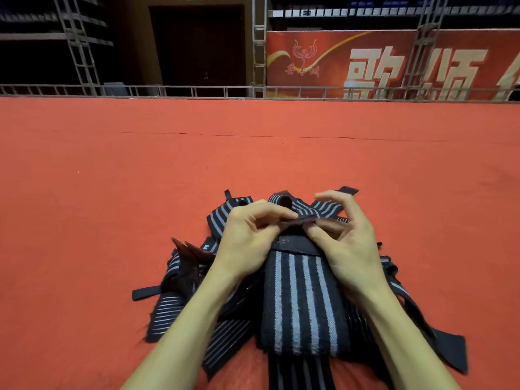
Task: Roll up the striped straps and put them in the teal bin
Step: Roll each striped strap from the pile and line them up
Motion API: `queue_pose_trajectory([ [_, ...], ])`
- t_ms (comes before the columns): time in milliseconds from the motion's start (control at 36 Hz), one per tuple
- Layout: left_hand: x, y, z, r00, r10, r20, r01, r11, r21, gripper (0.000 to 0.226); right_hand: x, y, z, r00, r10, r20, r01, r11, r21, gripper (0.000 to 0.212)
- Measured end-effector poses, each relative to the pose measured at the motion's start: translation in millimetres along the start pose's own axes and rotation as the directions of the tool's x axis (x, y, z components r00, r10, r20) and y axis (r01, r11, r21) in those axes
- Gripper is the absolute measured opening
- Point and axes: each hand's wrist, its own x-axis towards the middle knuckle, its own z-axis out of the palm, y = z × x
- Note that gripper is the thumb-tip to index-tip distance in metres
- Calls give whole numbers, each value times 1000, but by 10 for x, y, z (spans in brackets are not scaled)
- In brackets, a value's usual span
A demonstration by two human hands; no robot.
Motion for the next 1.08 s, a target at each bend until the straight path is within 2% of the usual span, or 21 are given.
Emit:
queue_pose_trajectory([
  [111, 12, 6, -30, 1000, 28, 15, -29, 998, 59, 44, -2, -38, 37, 999, -33, -28, 34, 999, 37, 18],
  [167, 4, 39, -15, 1000, 7, 14, -8, 999, 45, 42, -7, -45, 43, 999, -37, -38, 39, 998, 47, 17],
  [306, -32, 125, -50, 991, -104, 89, 111, 990, -82, 10, -5, -48, 24, 996, -76, -54, 76, 997, -1, 30],
  [417, -25, 162, -18, 987, -152, 48, 155, 986, -67, 9, -12, -62, 15, 994, -89, -59, 86, 995, -39, 44],
  [500, -17, 170, 5, 978, -206, 41, 208, 976, -68, 12, -16, -62, 22, 994, -87, -59, 84, 995, -53, 47],
  [583, -17, 179, -28, 950, -303, 76, 311, 941, -130, 15, -19, -71, 25, 994, -87, -61, 85, 996, -39, 47],
  [639, -22, 199, -49, 939, -324, 116, 336, 936, -109, 13, -29, -84, 31, 994, -99, -44, 97, 994, -42, 48],
  [778, -19, 234, -78, 956, -287, 63, 291, 955, -57, 12, -43, -111, 57, 998, -64, -15, 64, 998, 4, 40],
  [861, -6, 224, -81, 966, -259, 15, 259, 964, -52, 12, -40, -129, 60, 999, 47, 9, -48, 984, 169, 30],
  [917, 5, 202, -83, 980, -199, -12, 198, 979, -38, 16, -42, -153, 60, 988, 140, 66, -154, 931, 332, 17],
  [944, 8, 193, -83, 988, -153, -23, 153, 988, -24, 17, -40, -153, 57, 984, 158, 80, -177, 918, 355, 18],
  [1083, 8, 170, -69, 992, 120, -40, -110, 974, 200, 24, -30, -179, 98, 996, 69, 52, -77, 982, 171, 15],
])
